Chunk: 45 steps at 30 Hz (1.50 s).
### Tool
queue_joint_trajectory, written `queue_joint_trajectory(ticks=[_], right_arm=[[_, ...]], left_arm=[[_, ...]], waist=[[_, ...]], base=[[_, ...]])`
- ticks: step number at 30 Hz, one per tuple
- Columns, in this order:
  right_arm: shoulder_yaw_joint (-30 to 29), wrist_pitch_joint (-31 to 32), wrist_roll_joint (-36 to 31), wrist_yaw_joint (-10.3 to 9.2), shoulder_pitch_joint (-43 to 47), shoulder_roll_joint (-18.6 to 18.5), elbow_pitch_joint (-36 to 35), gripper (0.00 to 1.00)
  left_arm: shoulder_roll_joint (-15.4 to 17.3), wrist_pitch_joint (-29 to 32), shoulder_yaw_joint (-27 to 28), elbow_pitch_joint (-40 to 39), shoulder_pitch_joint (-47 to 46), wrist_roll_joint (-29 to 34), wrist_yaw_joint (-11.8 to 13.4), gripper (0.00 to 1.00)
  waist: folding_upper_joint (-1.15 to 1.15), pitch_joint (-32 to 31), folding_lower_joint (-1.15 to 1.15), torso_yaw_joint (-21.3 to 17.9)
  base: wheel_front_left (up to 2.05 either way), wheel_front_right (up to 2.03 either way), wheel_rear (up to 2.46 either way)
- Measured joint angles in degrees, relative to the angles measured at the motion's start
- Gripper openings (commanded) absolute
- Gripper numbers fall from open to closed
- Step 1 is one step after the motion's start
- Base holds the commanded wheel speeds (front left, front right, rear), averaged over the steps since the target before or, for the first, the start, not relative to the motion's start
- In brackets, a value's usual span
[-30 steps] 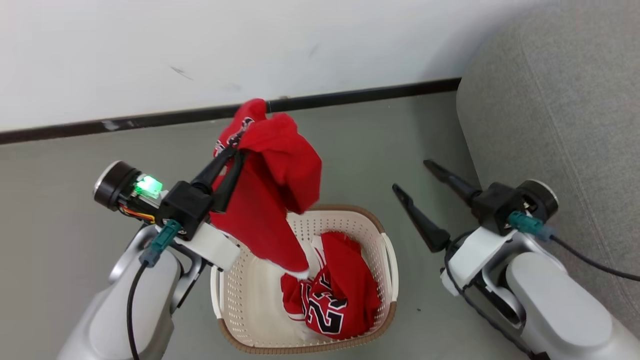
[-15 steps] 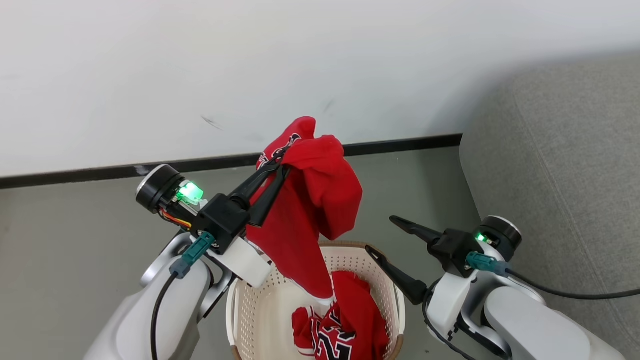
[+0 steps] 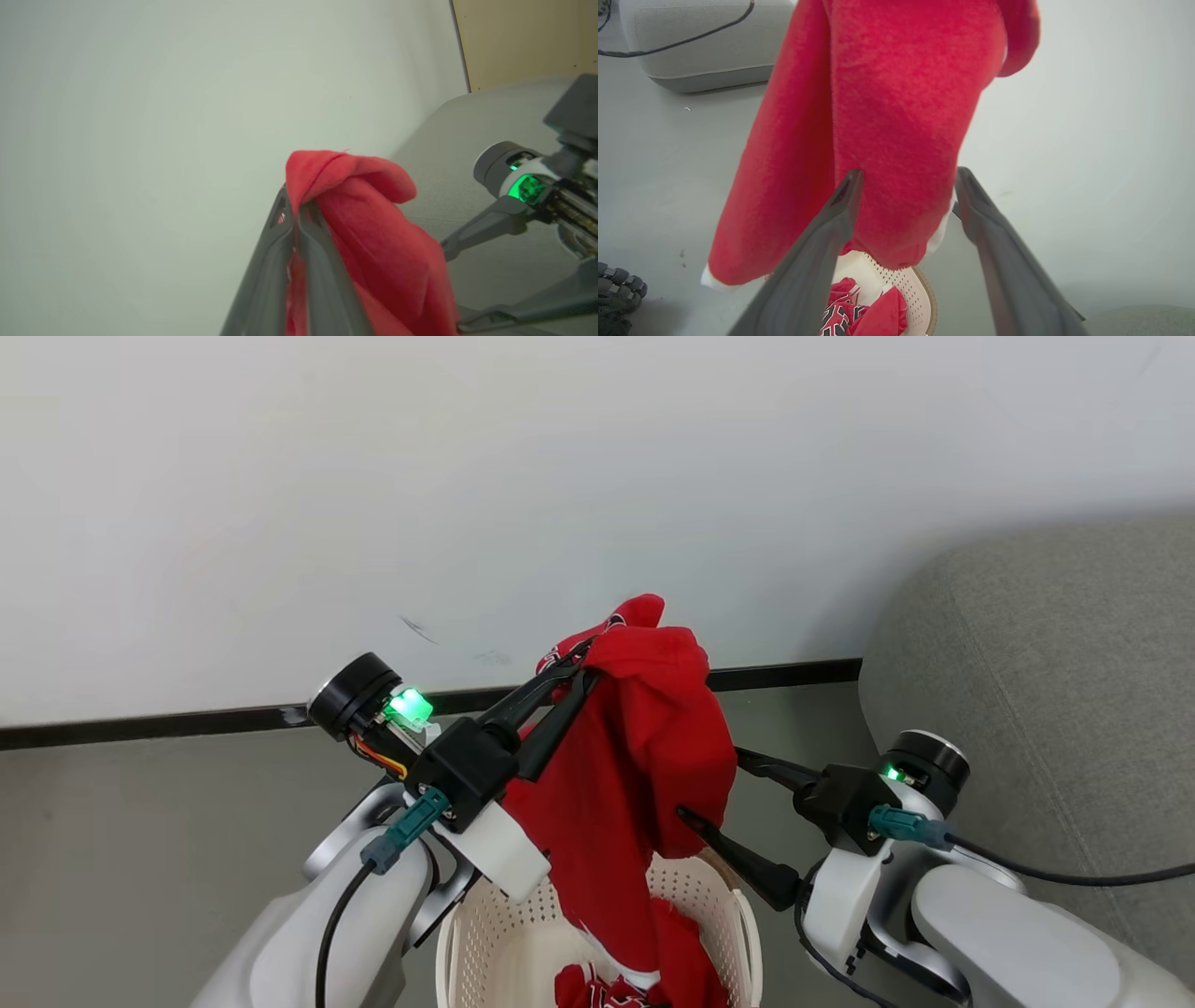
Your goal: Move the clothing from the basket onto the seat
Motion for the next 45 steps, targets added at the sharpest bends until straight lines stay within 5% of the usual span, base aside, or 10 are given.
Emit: queue_joint_trajectory(ticks=[14,15,16,18,35,36,39,45], right_arm=[[11.6,2.5,6.3,0.01,-4.2,-1.3,-2.4,1.0],[11.8,2.5,6.4,0.01,-4.5,-1.2,-2.4,0.85],[12.2,2.5,6.9,0.01,-5.0,-1.0,-2.2,0.42],[12.2,2.5,7.3,0.01,-5.5,-0.9,-1.8,0.0],[7.2,-0.1,12.0,0.01,-3.7,-2.4,1.4,0.0],[6.5,-0.1,12.3,0.01,-3.5,-2.4,1.5,0.0],[4.3,-0.6,12.8,0.01,-3.0,-3.0,1.7,0.0],[-0.4,-1.1,12.8,0.01,-2.8,-4.9,2.3,0.0]], left_arm=[[-0.3,2.2,-3.1,-1.6,1.8,-2.5,-0.2,0.0],[-0.4,2.3,-3.3,-1.7,1.9,-2.7,-0.2,0.0],[-0.4,2.4,-3.5,-1.9,2.3,-2.9,-0.2,0.0],[-0.4,2.9,-3.6,-2.1,2.6,-3.4,-0.3,0.0],[1.2,4.0,-1.6,1.1,7.6,-8.0,-0.7,0.0],[1.2,4.0,-1.6,1.4,7.8,-8.2,-0.7,0.14],[1.1,4.1,-1.7,1.8,8.5,-9.9,-0.7,1.0],[0.5,4.1,-2.1,2.1,9.1,-12.1,-0.7,1.0]], waist=[[0.0,-3.4,0.0,1.2],[0.0,-3.5,0.0,1.3],[0.0,-3.7,0.0,1.5],[0.0,-3.8,0.0,1.6],[0.0,-3.8,0.0,-0.2],[0.0,-3.8,0.0,-0.4],[0.0,-3.7,0.0,-1.0],[0.0,-3.5,0.01,-2.4]], base=[[0.0,0.0,0.0],[0.0,0.0,0.0],[0.0,0.0,0.0],[0.0,0.0,0.0],[0.0,0.0,0.0],[0.0,0.0,0.0],[0.0,0.0,0.0],[0.0,0.0,0.0]])
